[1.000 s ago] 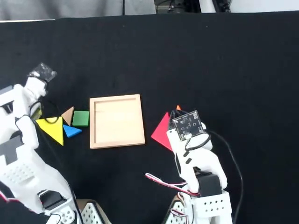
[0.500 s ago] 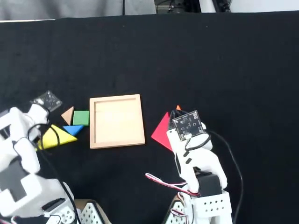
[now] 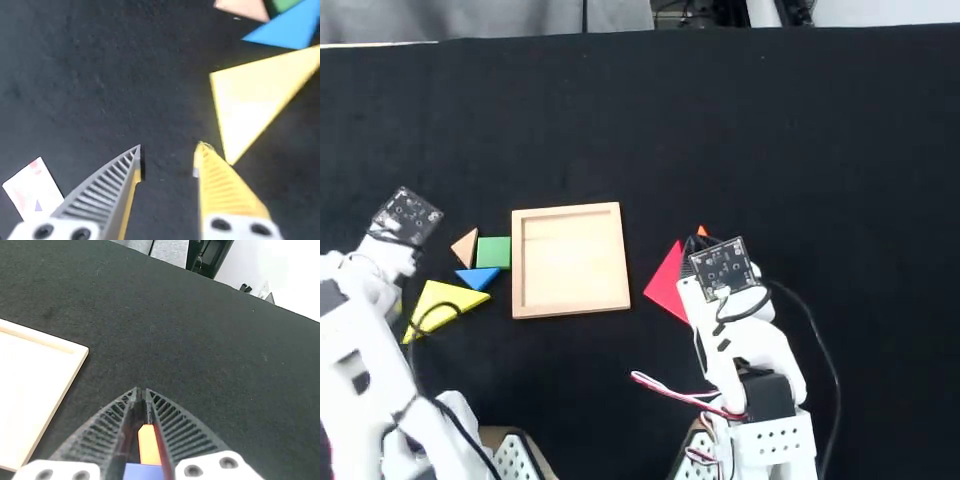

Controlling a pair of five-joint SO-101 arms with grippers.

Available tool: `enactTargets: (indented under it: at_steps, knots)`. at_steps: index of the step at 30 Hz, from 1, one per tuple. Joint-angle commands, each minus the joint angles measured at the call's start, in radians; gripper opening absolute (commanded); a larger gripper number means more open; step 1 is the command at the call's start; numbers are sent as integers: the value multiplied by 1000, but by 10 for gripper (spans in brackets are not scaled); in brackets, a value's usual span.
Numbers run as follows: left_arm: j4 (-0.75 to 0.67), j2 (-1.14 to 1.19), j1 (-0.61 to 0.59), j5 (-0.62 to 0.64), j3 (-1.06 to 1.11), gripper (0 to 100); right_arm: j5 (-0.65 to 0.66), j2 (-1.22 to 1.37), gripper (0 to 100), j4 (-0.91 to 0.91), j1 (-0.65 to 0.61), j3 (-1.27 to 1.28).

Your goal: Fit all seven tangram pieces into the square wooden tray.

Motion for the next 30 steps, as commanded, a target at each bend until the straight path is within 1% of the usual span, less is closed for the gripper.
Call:
enactTargets:
  at_steps: [1, 3, 5, 7, 8, 9, 11, 16, 17, 22, 25, 26, 30]
  knots:
    - [152, -69, 101, 20, 2, 188, -2, -64, 12, 6, 17, -5]
    - [163, -60, 143, 89, -2, 195, -2, -64, 13, 6, 17, -5]
    - [121, -31, 157, 155, -8, 252, -2, -64, 13, 6, 17, -5]
    - [66, 12, 159, 176, -8, 310, -2, -64, 13, 8, 17, -5]
    - [48, 35, 159, 157, -8, 322, -2, -64, 13, 11, 17, -5]
    - [34, 61, 160, 103, -8, 324, -2, -64, 13, 17, 17, -5]
    - [37, 118, 159, -63, -8, 324, -2, -64, 12, 20, 15, -5]
    - [34, 279, 157, -381, -41, 325, -2, -64, 12, 20, 15, -5]
    - [34, 304, 157, -397, -56, 325, -2, -64, 12, 20, 15, -5]
    - [38, 394, 156, -324, -170, 325, -2, -64, 12, 20, 17, -5]
    - [32, 428, 137, -330, -214, 327, -2, -64, 12, 20, 17, -5]
    - [32, 434, 137, -334, -226, 328, -2, -64, 12, 20, 17, -5]
    - [32, 468, 131, -423, -240, 330, -2, -64, 12, 20, 17, -5]
